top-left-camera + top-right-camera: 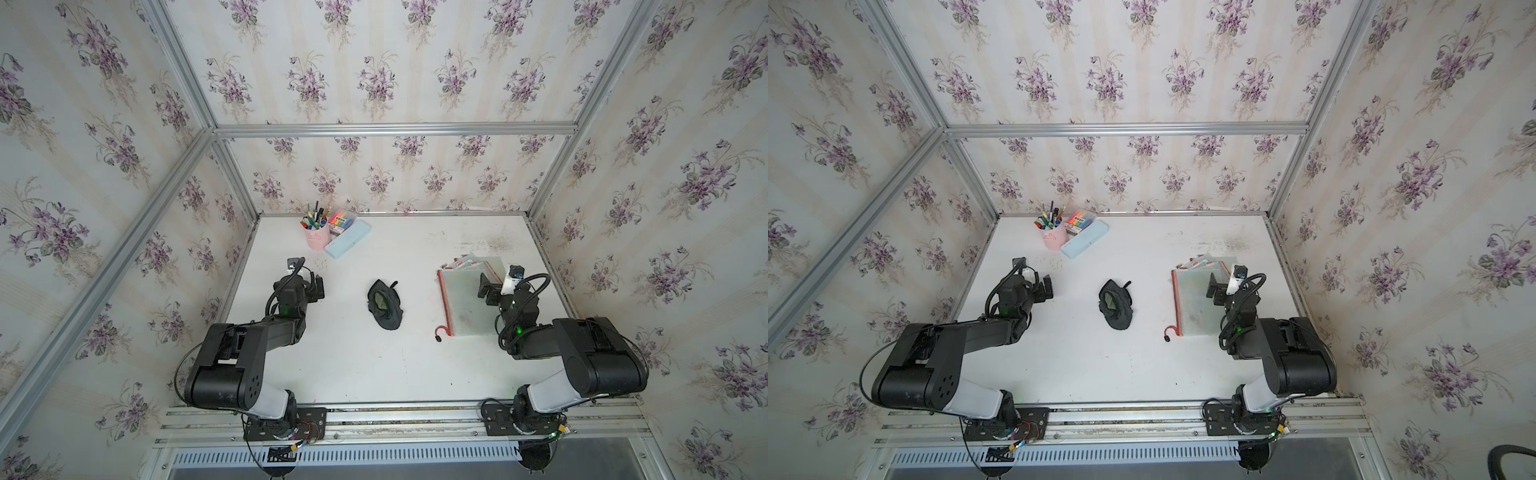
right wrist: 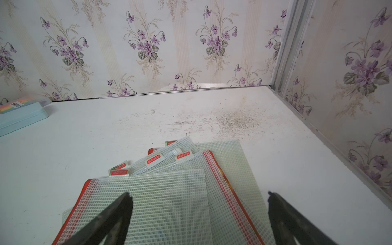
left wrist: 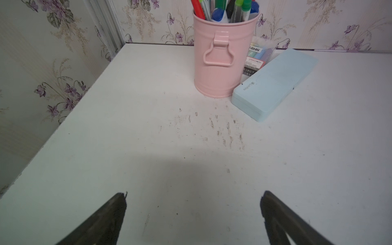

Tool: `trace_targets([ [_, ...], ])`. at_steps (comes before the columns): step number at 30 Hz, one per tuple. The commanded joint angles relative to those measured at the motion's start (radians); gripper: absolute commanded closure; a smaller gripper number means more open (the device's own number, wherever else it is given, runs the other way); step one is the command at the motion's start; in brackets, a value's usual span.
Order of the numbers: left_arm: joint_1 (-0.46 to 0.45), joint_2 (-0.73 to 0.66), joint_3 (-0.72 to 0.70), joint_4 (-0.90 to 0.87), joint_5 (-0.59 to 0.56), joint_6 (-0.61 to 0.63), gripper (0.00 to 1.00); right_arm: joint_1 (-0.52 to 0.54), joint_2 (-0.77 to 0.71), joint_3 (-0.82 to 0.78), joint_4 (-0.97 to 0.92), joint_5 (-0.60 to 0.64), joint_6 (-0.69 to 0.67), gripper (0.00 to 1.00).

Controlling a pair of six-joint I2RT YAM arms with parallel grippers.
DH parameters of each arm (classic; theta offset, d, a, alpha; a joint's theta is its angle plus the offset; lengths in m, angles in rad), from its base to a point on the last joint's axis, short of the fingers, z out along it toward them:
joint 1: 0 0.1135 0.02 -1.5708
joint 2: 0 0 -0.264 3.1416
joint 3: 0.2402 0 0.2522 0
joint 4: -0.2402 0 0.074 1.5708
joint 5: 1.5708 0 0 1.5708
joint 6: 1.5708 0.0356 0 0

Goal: Wipe the document bag
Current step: Reset both arms

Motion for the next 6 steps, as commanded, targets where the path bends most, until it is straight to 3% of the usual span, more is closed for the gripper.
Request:
trace_targets([
  [1,-0.001,0.0,0.006,0.028,0.0,0.007,0.0,-0.007,0.006,0.013,0.019,-0.017,-0.014,0.0],
  [6,0.0,-0.005,0.003,0.031,0.0,0.007,0.0,-0.007,-0.005,0.0,0.035,-0.014,-0.014,0.0],
])
